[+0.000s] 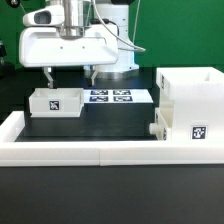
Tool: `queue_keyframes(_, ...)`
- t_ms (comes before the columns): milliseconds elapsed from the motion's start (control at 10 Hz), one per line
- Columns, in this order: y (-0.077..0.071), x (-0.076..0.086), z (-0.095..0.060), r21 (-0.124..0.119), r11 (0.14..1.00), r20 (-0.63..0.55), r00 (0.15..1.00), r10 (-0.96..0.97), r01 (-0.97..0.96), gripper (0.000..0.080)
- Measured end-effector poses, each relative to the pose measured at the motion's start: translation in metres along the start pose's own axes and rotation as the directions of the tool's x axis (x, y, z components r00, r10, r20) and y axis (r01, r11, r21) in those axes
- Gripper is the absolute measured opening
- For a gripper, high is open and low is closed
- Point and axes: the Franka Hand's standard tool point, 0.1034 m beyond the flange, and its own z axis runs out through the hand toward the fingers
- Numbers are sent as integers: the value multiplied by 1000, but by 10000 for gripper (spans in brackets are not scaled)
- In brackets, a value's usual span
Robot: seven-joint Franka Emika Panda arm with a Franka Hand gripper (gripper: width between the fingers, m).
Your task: Assemble drawer
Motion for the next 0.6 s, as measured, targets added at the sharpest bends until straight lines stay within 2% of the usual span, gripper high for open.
queue_keyframes(300, 0, 1, 0, 1, 1000, 1, 1000, -2, 2, 649)
queue_keyframes(400, -2, -2, 1, 11, 999, 15, 999, 39, -39, 649)
queue_keyframes(500, -7, -9, 5, 31, 994, 51, 994, 100, -102, 649)
queue_keyframes(600, -10, -13, 8, 25, 995, 46, 994, 96, -97, 649)
